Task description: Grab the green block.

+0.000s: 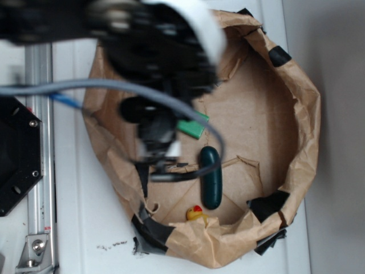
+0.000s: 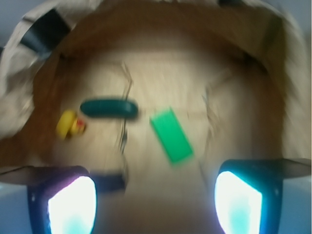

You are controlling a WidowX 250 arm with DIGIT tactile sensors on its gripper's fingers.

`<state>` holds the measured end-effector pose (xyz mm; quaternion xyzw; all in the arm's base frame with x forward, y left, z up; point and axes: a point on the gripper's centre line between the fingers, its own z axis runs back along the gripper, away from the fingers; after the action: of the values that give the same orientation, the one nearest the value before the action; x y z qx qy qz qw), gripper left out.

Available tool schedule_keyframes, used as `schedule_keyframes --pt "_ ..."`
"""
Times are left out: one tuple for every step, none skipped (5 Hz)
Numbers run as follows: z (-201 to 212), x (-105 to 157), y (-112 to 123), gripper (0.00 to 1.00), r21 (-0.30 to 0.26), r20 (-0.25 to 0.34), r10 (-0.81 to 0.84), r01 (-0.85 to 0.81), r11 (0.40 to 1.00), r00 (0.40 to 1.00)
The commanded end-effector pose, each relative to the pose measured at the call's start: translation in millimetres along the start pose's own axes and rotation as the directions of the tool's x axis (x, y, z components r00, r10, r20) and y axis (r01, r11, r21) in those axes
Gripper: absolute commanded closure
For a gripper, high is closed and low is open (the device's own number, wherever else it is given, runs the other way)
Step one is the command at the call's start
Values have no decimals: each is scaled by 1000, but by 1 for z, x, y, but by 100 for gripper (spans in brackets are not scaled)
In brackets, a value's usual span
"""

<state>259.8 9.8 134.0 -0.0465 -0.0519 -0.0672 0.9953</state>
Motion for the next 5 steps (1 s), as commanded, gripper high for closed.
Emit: schedule_keyframes --pt "-75 -7 -4 0 -2 -25 -273 273 962 962" --pt "-91 -16 5 0 -12 -18 -346 345 938 938" --pt "-117 -2 12 0 55 32 -412 410 911 911" --pt "-141 11 11 0 69 7 -409 407 911 913" --pt "-143 12 6 100 81 -31 -380 381 921 924"
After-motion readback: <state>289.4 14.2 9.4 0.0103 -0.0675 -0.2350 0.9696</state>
